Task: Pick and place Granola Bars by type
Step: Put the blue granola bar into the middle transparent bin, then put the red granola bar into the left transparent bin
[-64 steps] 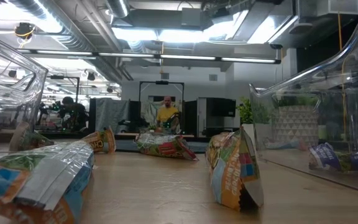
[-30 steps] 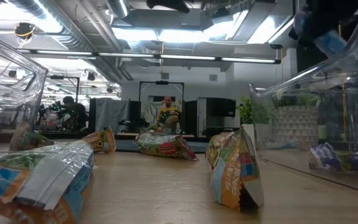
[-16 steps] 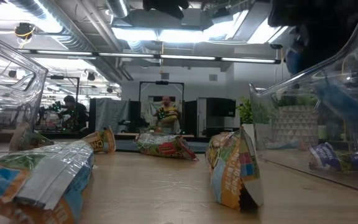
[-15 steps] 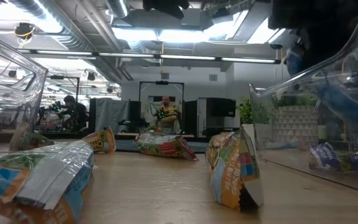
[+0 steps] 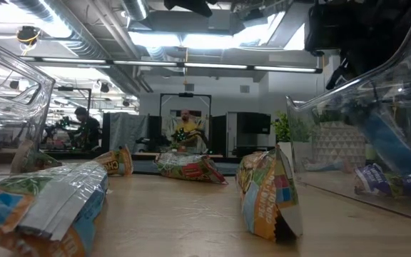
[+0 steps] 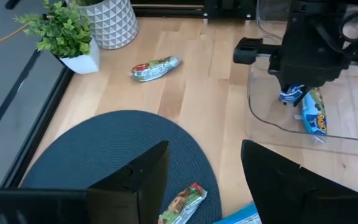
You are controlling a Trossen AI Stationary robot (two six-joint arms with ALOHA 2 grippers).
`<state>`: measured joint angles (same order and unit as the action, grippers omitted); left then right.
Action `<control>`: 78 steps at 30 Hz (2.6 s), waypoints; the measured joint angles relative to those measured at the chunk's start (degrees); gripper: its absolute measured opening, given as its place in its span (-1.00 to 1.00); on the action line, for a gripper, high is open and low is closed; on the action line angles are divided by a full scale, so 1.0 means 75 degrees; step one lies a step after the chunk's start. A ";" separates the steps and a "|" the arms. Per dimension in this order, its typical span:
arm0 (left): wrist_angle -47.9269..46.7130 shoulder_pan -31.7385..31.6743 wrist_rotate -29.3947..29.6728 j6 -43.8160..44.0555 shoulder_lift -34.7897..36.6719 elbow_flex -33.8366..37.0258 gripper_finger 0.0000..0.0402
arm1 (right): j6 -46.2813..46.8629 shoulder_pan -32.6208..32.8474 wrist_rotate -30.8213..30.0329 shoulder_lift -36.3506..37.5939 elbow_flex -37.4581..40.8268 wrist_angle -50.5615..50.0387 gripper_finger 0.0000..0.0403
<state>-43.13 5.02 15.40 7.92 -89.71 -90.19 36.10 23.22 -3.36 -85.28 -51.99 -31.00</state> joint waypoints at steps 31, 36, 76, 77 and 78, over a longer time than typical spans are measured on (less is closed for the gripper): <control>0.0350 0.0125 0.0006 -0.0023 0.0003 0.0000 -0.07 | -0.0462 -0.1331 -0.0644 0.1728 -0.2335 -0.5793 -0.05; 0.0358 0.0125 0.0003 -0.0038 0.0003 -0.0002 -0.07 | -0.1014 -0.2447 -0.1187 0.1911 -0.2095 -0.5716 0.01; 0.0356 0.0166 -0.0007 0.0387 0.0003 -0.0001 -0.08 | -0.3304 -0.7085 -0.0528 -0.0728 0.0868 -0.1262 0.74; 0.0356 0.0166 -0.0006 0.0388 0.0003 -0.0002 -0.08 | -0.3333 -0.7087 -0.0426 -0.0804 0.0861 -0.1209 0.72; 0.0353 0.0166 -0.0008 0.0388 0.0003 -0.0001 -0.08 | -0.3408 -0.7087 -0.0351 -0.0850 0.0848 -0.1175 0.68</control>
<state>-40.49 6.26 15.34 10.83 -89.69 -90.20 10.54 -29.93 -5.99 -91.65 -45.63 -39.81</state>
